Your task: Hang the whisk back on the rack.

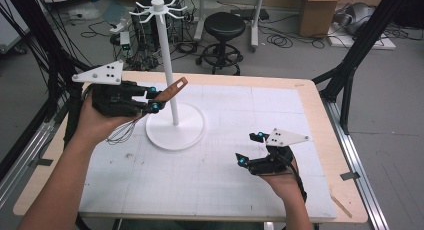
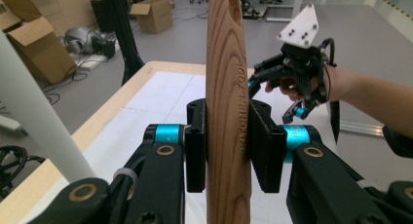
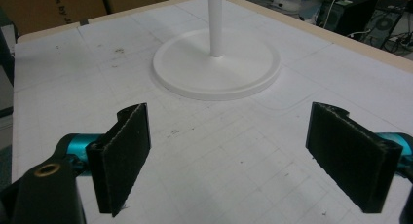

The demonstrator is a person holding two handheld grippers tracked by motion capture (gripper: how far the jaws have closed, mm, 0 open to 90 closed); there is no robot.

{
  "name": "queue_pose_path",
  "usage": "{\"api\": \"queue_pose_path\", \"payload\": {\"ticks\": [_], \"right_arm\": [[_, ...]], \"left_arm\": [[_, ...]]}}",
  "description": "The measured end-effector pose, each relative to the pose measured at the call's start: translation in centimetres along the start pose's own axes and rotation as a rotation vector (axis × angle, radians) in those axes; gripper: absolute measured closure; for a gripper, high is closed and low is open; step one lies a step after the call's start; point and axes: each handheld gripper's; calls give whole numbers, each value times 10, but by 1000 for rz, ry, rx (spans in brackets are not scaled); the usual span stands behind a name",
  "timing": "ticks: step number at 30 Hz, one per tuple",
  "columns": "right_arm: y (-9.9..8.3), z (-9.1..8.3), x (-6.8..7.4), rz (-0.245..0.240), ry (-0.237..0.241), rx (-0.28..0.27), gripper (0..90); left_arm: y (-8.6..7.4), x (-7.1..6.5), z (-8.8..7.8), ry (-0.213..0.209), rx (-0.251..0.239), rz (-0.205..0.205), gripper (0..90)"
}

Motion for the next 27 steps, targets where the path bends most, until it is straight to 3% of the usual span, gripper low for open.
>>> {"api": "queue_pose_path", "payload": {"ticks": [6,27], "right_arm": [[0,1,0,4,3,7,155],[0,2,1,3,2,7,155]], "left_arm": [[12,5,-5,15,-40,-8,708],[41,10,-14,58,-77,5,708]]}}
Point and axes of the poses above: each handheld gripper's, and its own axes: z roughly forward along the jaws, y roughly out of its top, x roughly to its left, and after that the axes turned 5 degrees about y, right-handed
